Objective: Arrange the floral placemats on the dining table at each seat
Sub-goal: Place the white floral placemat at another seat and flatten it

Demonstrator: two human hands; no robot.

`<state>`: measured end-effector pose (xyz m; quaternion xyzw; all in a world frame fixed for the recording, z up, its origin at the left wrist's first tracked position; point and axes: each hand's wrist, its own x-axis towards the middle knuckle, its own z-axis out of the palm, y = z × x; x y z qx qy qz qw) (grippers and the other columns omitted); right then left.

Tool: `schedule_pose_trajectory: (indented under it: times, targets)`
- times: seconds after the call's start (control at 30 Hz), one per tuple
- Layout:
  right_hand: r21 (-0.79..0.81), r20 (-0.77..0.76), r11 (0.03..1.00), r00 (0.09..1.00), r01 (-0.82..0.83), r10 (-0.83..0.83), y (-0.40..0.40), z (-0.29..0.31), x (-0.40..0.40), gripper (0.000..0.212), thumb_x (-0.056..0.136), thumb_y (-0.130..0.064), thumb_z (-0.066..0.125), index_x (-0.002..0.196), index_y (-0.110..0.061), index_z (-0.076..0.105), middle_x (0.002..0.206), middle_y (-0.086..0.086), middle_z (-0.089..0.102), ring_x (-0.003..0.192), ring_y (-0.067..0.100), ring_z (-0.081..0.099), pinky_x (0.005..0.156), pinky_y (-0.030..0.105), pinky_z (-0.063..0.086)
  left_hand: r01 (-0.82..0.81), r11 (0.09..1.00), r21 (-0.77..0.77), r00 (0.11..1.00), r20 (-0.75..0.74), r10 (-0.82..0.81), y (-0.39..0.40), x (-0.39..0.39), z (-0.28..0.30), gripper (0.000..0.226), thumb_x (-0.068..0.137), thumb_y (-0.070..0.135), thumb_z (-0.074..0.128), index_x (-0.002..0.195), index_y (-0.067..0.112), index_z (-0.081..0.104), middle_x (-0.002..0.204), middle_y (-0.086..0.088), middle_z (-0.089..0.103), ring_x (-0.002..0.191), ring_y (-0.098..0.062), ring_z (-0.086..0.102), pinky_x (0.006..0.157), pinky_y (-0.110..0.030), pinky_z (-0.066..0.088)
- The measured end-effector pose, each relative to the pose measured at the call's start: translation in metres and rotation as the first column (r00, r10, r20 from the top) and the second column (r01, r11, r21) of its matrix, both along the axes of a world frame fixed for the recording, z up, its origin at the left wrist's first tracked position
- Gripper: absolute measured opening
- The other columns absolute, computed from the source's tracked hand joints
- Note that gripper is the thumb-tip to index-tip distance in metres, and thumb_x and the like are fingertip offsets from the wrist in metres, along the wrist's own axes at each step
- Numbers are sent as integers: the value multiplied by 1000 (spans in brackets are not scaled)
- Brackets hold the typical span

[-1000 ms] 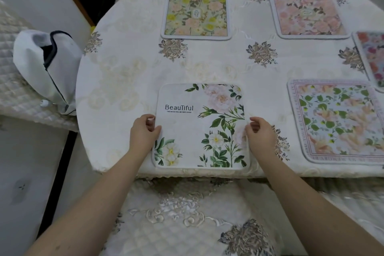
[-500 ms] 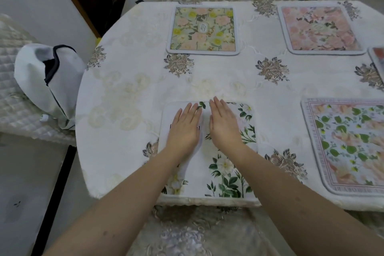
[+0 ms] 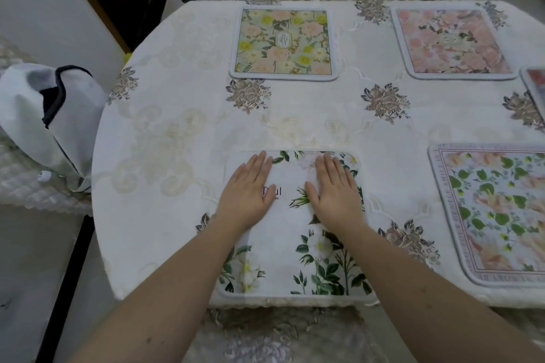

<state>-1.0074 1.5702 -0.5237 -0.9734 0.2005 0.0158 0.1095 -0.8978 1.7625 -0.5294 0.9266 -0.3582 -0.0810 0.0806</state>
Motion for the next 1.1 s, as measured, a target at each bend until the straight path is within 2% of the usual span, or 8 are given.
schedule_pose_trajectory:
  times: [0.13,0.27,0.33,0.47,0.67,0.77,1.0,1.1]
  targets:
    - [-21,-47,999,998,49,-49,-24,1,-17,68,99,-50,15,156,-13,7,164,4,6,151,16,0,121,34,-2,-105,994,45,994,-9,105,27,10,2,68,101,50,15,156,16,-4,164,0,-7,150,-12,-7,121,-31,-2]
    - [-29,-66,995,993,92,-94,-21,7,-20,68,98,-44,6,155,-8,11,164,8,9,151,18,4,120,34,-3,-196,976,98,980,61,191,35,3,13,69,97,44,6,155,9,5,164,-7,4,151,-19,3,121,-35,-1]
    - [18,-10,992,992,122,-122,0,14,-25,67,97,-39,5,154,-7,19,163,9,13,150,20,7,121,34,-2,-184,981,55,983,37,182,27,-16,22,65,97,37,8,155,7,6,164,-7,5,151,-19,4,121,-35,0]
    - [108,18,993,999,40,-42,71,13,-52,60,100,-32,10,153,-6,22,161,10,18,150,21,11,122,36,4,-148,986,-75,988,-52,144,10,-77,32,65,95,31,10,154,6,12,163,-8,10,150,-20,8,121,-34,3]
    - [67,-7,997,999,-32,33,94,2,-92,55,101,-31,26,150,-8,32,158,9,29,146,22,25,119,37,12,-47,999,-6,997,-60,46,38,-121,5,61,99,35,25,155,12,19,162,-4,14,149,-19,14,120,-42,14]
    - [39,-31,999,999,-19,20,75,4,-104,55,102,-35,26,153,-14,27,160,4,25,148,19,19,120,36,8,-2,1000,17,999,-39,3,58,-118,4,60,99,37,27,155,16,20,162,-2,16,149,-18,16,120,-41,11]
    - [17,-143,999,989,39,-36,31,12,-141,61,100,-41,5,156,-16,1,163,-2,-3,148,9,-9,117,26,-13,-26,997,79,997,-71,32,101,-107,12,63,100,46,23,156,18,16,162,0,12,150,-15,10,121,-35,3]
    - [-2,-175,1000,984,28,-28,29,19,-149,61,100,-41,6,155,-15,4,163,-1,-2,149,11,-6,115,29,-13,7,996,83,997,-77,0,112,-102,15,66,99,50,20,154,14,22,161,-1,16,149,-18,17,119,-34,6]
